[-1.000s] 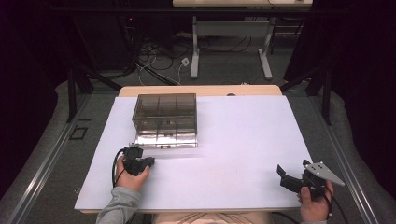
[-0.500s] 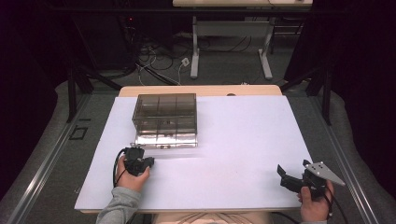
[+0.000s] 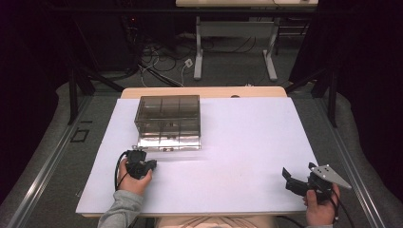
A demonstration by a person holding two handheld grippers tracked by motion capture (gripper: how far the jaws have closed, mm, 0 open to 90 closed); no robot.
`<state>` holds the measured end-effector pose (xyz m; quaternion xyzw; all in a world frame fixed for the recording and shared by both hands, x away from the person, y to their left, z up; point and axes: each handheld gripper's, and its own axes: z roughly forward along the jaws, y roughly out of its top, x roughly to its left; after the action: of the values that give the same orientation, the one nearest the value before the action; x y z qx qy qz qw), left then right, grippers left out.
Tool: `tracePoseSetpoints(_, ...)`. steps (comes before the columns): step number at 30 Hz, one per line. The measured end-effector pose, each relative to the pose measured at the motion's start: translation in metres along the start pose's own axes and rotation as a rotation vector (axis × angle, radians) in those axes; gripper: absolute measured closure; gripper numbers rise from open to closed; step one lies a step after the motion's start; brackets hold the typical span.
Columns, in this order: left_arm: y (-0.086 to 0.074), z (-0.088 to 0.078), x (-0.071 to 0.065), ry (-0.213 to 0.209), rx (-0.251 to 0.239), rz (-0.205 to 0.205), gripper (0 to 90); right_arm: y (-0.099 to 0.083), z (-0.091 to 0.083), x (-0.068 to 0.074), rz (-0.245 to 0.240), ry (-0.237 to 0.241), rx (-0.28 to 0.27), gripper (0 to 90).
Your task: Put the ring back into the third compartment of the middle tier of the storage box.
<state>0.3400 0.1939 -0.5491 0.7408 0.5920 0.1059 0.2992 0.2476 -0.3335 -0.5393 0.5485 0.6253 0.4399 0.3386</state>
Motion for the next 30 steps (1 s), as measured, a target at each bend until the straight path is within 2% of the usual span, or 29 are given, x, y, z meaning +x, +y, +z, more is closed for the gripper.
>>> tracePoseSetpoints(12, -0.0002, -0.0008, -0.0008, 0.002, 0.0, 0.001, 87.1, 0.0001, 0.0, -0.0006, -0.001, 0.0, -0.005, 2.0)
tracePoseSetpoints(14, -0.0002, -0.0012, -0.0008, 0.0, 0.0, 0.002, 87.1, -0.0006, 0.0019, -0.0003, -0.001, -0.013, -0.033, 2.0)
tracePoseSetpoints(16, -0.0004, -0.0011, -0.0012, 0.006, -0.008, 0.001, 87.1, -0.0006, 0.002, -0.0001, 0.0, -0.011, -0.034, 2.0)
tracePoseSetpoints(17, -0.0001, -0.0017, -0.0011, -0.001, -0.004, 0.0, 87.1, 0.0001, -0.0002, -0.001, -0.008, -0.003, -0.005, 2.0)
tracePoseSetpoints(20, -0.0001, -0.0022, -0.0009, -0.002, -0.008, 0.002, 87.1, 0.0001, -0.0002, -0.001, -0.006, -0.003, -0.004, 2.0)
tracePoseSetpoints(21, -0.0003, -0.0022, -0.0008, 0.002, -0.011, 0.004, 87.1, -0.0006, 0.002, -0.0002, -0.001, -0.012, -0.032, 2.0)
tracePoseSetpoints(23, 0.0, -0.0036, -0.0005, -0.006, -0.006, 0.002, 87.1, -0.0002, 0.0009, -0.0005, -0.004, -0.009, -0.018, 2.0)
tracePoseSetpoints(24, 0.0, -0.004, -0.0004, -0.006, -0.006, 0.002, 87.1, -0.0005, 0.002, -0.0003, -0.002, -0.013, -0.033, 2.0)
tracePoseSetpoints(30, -0.0004, -0.0051, -0.0008, -0.002, -0.024, 0.0, 87.1, -0.0005, 0.002, -0.0004, -0.002, -0.012, -0.035, 2.0)
